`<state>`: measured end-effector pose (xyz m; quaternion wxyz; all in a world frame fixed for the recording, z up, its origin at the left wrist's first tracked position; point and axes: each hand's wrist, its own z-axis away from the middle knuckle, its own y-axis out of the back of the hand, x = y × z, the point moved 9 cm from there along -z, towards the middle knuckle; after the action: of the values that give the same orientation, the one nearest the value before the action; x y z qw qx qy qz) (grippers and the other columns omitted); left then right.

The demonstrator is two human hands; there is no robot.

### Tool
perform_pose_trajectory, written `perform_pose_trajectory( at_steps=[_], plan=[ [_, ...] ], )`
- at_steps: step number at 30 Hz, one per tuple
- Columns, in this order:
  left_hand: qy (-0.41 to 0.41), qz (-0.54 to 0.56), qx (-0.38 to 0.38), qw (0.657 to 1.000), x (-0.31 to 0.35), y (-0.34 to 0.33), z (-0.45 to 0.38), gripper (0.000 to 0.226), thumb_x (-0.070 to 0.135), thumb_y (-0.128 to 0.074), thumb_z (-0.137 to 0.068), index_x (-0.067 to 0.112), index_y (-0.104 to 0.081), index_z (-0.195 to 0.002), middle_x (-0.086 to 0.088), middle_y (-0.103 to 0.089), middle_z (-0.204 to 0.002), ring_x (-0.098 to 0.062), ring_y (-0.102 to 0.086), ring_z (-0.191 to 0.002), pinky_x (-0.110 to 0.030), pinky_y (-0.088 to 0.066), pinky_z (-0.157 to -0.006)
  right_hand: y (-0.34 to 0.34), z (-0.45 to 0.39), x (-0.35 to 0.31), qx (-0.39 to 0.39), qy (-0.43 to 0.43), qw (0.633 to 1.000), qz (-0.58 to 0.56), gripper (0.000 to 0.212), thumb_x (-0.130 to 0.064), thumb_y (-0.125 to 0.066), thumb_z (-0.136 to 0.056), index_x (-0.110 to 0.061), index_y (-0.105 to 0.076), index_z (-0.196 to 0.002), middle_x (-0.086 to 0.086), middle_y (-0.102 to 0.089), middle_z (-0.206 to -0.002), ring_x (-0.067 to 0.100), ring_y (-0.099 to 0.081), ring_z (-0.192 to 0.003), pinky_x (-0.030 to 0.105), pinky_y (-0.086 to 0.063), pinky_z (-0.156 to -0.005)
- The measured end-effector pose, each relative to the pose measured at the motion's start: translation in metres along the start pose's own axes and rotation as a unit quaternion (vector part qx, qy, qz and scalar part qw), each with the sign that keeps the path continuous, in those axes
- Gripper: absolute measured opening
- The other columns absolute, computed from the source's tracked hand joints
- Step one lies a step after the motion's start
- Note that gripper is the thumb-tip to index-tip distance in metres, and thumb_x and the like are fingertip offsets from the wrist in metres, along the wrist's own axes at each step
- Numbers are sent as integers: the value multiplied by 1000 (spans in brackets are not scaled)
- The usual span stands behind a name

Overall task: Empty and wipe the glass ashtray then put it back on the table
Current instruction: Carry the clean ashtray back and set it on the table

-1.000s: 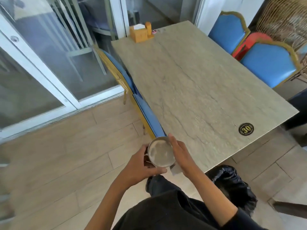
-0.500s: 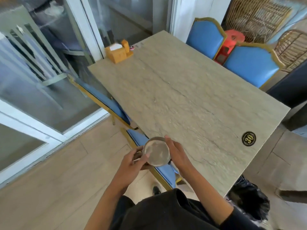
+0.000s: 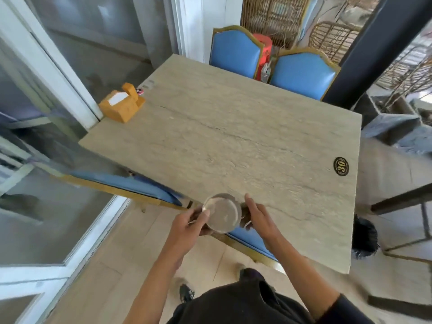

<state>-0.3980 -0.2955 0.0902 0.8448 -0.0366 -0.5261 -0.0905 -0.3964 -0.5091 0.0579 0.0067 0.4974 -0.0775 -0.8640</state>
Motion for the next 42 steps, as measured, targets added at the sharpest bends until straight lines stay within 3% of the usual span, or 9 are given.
perform_pose_trajectory(
  at_steps=[5,9,12,18,24,28,32,37,42],
  plan=[
    [8,-23,-24,999,8,45,-45,26,29,-63,-96,14,-69,-116,-6,-76,-102,-18,-77,-88,-46,-62,-82,-3,-21,11,68,-9,997,47,43,-36,-46,-109,-1,-70,-100,5,-70,-78,16,-64,-64,22,-52,-52],
    [3,-43,-35,998,15,54,-83,10,22,-62,-97,20,-71,-99,-8,-77,-94,-20,-77,-85,-49,-60,-85,3,-44,27,95,-21,988,120,27,-37,-57,-105,-14,-65,-93,8,-72,-87,22,-70,-75,36,-55,-69],
    [8,-40,-41,998,17,48,-109,9,21,-63,-97,19,-71,-100,-11,-76,-98,-20,-76,-87,-47,-61,-85,9,-71,37,114,-30,979,164,19,-35,-65,-100,-18,-65,-93,10,-72,-95,32,-71,-91,39,-54,-76],
    [48,-56,-44,996,8,27,-147,27,22,-62,-97,8,-66,-120,-10,-73,-107,-18,-76,-88,-35,-63,-80,7,-136,54,91,-68,957,266,44,-32,-66,-97,-8,-59,-133,11,-65,-130,29,-62,-121,31,-42,-87],
    [67,-71,-80,992,3,6,-187,35,22,-61,-98,4,-61,-127,-12,-72,-112,-19,-76,-92,-39,-62,-83,19,-177,64,124,-97,947,279,61,-29,-58,-101,-8,-37,-155,17,-42,-157,35,-42,-144,45,-39,-114],
    [75,-59,-90,991,3,-5,-221,33,25,-62,-97,6,-63,-124,-13,-72,-112,-19,-76,-93,-40,-61,-86,27,-205,68,131,-78,934,322,71,-31,-54,-104,-7,-21,-162,15,-20,-171,35,-18,-158,45,-22,-127],
    [82,-63,-98,990,4,-13,-261,35,28,-63,-97,9,-63,-126,-10,-72,-113,-18,-77,-89,-40,-61,-87,39,-236,71,165,-94,917,351,74,-37,-46,-107,-10,-8,-165,14,2,-175,32,4,-162,46,-8,-130],
    [92,-61,-95,989,8,-19,-317,35,28,-64,-96,7,-63,-123,-10,-70,-115,-17,-77,-87,-40,-61,-87,47,-278,62,231,-103,901,352,73,-34,-40,-107,-12,-2,-165,17,7,-175,34,10,-161,49,-1,-130],
    [99,-46,-52,993,6,-20,-374,23,23,-64,-94,10,-67,-112,-11,-70,-106,-18,-76,-86,-40,-62,-83,46,-309,62,294,-127,894,314,70,-39,-27,-107,-21,7,-166,9,16,-175,26,22,-160,51,11,-129]
  ],
)
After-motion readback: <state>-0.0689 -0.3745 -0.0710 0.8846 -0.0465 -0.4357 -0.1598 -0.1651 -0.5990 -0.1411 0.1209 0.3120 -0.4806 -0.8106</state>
